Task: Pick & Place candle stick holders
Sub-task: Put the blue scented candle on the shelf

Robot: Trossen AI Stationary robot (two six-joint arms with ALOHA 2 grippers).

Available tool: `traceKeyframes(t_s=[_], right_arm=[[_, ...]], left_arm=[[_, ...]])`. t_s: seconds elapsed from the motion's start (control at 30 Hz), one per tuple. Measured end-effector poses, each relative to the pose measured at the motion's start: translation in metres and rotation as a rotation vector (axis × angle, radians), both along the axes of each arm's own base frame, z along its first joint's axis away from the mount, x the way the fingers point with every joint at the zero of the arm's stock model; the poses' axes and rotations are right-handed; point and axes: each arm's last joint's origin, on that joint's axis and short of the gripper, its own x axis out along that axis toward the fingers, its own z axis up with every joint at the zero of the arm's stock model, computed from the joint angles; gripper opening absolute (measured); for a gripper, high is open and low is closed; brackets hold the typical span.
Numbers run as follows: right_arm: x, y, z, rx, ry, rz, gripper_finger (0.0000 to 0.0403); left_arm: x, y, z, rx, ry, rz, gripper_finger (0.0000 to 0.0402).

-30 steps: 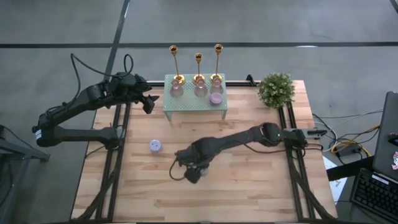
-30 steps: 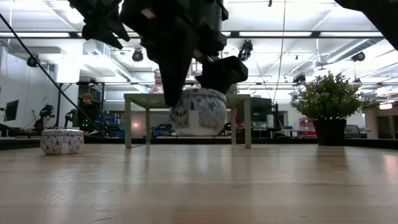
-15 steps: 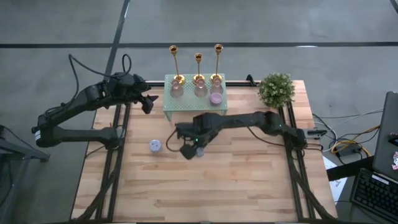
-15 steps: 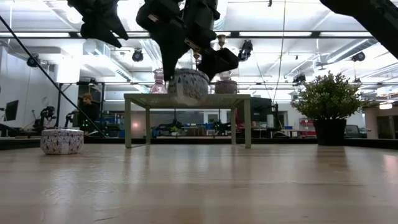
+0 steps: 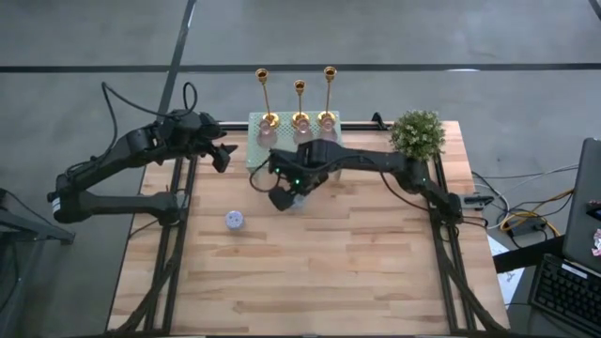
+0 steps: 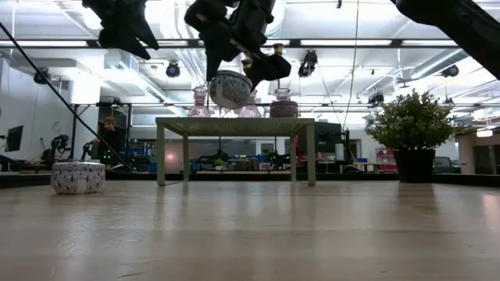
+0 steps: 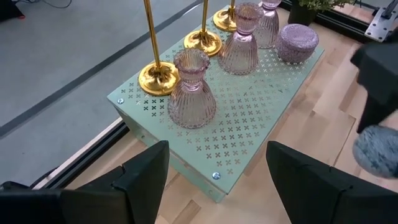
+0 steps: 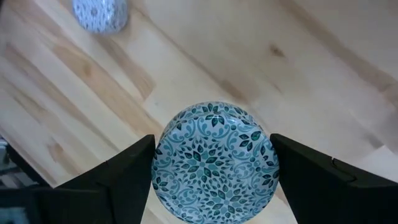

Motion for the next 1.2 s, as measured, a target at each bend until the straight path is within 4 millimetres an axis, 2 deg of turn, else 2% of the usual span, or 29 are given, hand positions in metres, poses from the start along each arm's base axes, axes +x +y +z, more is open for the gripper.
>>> traceKeyframes(t_s=[0.57,0.8,1.2], right_arm=[[-0.017,-0.057,0.040,-0.081,-0.164,-0.126,0.0290],[-0.022,-0.080,0.041,-0.134,-0.157,-0.234,0.0290],[-0.026,-0.092,0.036,-0.251,-0.100,-0.388,0.0290]], left_arm=[[-0.001,-0.001,0.001,-0.001,-0.006,0.002,0.0273],[-0.001,-0.001,0.001,-0.004,-0.008,0.005,0.0273],[-0.003,-0.001,0.000,-0.010,0.002,0.005,0.0273]])
